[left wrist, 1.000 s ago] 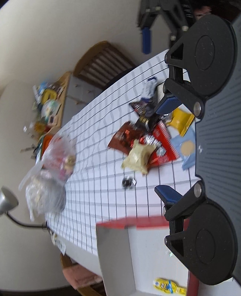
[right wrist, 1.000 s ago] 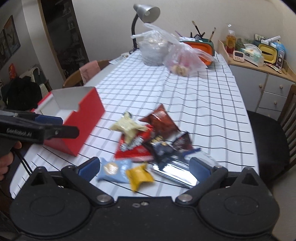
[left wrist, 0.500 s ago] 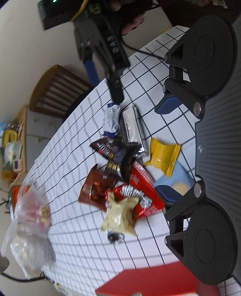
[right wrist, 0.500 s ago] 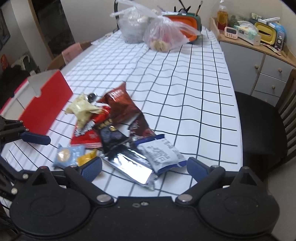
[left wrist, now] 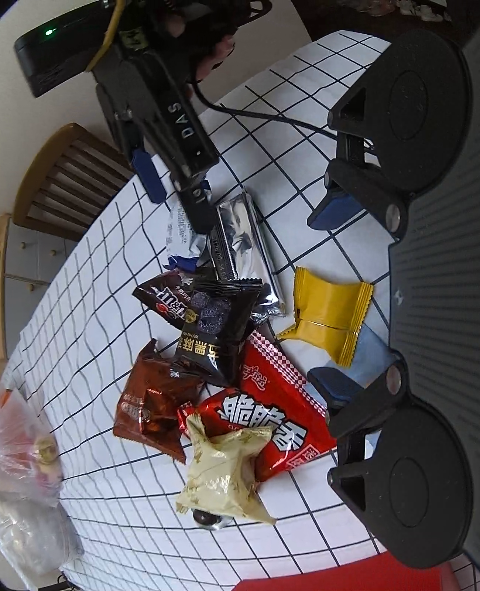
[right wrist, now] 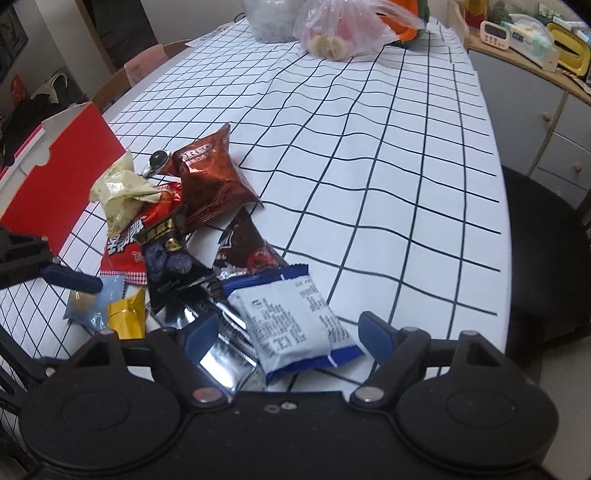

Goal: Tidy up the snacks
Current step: 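Grasp the gold packet with the left gripper while the right grasps the white biscuit packet, then carry the gold packet and white biscuit packet into the red box with both grippers, then open both grippers to release the packets inside the box, then withdraw both grippers from the box toward the snack pile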

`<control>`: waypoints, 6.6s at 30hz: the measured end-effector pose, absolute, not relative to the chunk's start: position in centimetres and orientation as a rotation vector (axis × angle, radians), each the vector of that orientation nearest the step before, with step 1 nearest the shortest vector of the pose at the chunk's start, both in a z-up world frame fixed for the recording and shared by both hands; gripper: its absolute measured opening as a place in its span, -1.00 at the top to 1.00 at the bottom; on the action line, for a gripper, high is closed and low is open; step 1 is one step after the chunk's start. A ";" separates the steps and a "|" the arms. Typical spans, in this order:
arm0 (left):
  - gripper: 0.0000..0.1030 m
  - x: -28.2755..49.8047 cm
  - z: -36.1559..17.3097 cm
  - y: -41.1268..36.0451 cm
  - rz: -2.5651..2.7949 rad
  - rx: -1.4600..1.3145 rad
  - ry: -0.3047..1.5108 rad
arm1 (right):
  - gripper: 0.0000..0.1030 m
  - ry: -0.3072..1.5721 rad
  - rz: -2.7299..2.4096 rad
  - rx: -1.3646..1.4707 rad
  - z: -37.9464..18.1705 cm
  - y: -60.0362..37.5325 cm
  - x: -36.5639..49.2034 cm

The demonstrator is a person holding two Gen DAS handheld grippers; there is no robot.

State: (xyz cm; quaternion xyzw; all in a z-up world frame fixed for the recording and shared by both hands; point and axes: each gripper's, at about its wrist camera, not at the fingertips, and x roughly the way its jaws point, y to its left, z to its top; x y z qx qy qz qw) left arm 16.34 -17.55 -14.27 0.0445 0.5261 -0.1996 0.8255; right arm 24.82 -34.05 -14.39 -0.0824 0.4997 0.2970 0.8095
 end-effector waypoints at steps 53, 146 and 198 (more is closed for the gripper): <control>0.20 12.5 -8.8 -12.6 -0.214 -0.102 1.039 | 0.11 0.883 0.449 -0.013 -6.9 -32.4 15.8; 0.07 16.2 -11.3 20.1 0.137 -0.002 1.232 | -0.10 1.057 0.686 -0.321 -11.8 8.4 14.9; -0.59 6.7 -0.8 3.1 -0.105 -0.121 0.772 | -1.00 0.714 0.608 0.041 -2.2 -17.5 8.5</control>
